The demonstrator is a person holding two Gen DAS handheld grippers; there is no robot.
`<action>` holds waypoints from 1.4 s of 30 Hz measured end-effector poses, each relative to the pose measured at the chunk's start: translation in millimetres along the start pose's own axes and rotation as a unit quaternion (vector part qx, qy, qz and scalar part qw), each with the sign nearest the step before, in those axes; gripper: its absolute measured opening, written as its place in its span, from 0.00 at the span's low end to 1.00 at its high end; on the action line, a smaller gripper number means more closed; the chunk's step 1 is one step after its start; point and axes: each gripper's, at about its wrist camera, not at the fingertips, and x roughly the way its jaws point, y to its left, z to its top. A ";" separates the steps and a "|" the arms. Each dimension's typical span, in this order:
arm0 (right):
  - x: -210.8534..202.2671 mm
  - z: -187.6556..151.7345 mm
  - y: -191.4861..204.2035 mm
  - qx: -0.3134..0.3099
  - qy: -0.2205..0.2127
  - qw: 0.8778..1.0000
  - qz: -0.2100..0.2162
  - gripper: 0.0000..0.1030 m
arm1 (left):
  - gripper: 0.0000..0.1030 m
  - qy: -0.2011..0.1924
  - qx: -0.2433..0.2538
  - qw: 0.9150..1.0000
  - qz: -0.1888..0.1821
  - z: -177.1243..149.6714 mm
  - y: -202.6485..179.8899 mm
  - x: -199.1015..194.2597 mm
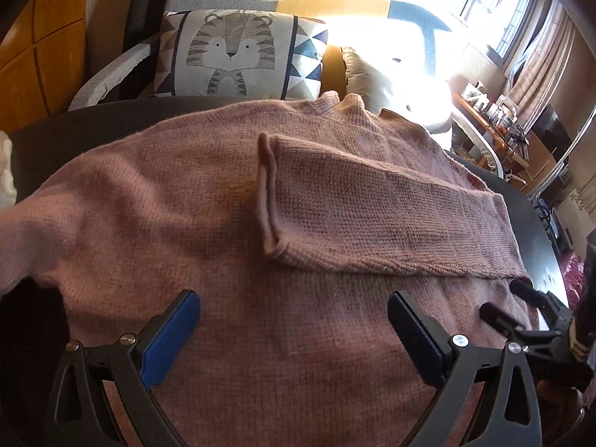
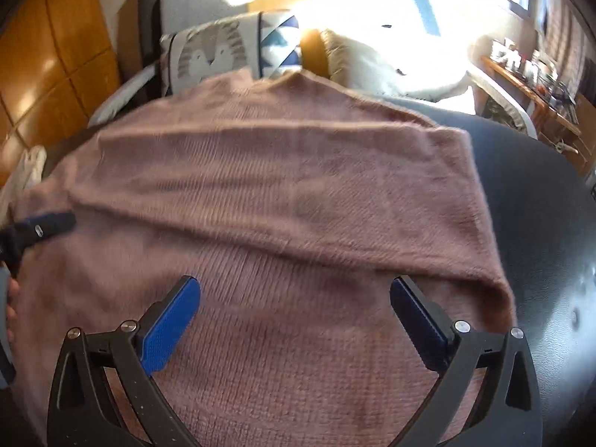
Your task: Fold clothes
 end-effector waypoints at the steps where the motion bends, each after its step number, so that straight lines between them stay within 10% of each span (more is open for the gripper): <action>1: -1.5 2.5 0.4 0.002 -0.002 1.000 -0.007 1.00 | 1.00 -0.003 -0.006 1.000 0.002 -4.7 7.3 -7.3; 4: -8.5 11.6 4.6 0.016 -0.005 1.000 -0.023 1.00 | 1.00 -0.008 -0.023 1.000 0.007 -21.7 30.6 -30.2; 11: -64.3 27.1 142.4 -0.131 -0.084 0.982 0.107 1.00 | 1.00 -0.020 -0.067 0.997 0.031 -62.5 84.2 -88.1; 20: -81.9 -33.6 364.2 -0.419 -0.094 0.869 0.245 1.00 | 1.00 -0.069 -0.150 0.977 0.132 -125.1 199.8 -181.7; 27: -89.6 -82.5 448.0 -0.543 -0.105 0.788 0.270 0.99 | 1.00 -0.069 -0.236 0.951 0.186 -175.1 282.9 -212.4; 32: -84.6 -96.4 481.8 -0.584 -0.093 0.752 0.292 0.91 | 1.00 -0.068 -0.265 0.942 0.196 -179.9 309.4 -216.6; 42: -64.7 -112.1 517.7 -0.616 -0.059 0.718 0.319 0.59 | 1.00 -0.068 -0.285 0.936 0.196 -179.4 324.9 -215.6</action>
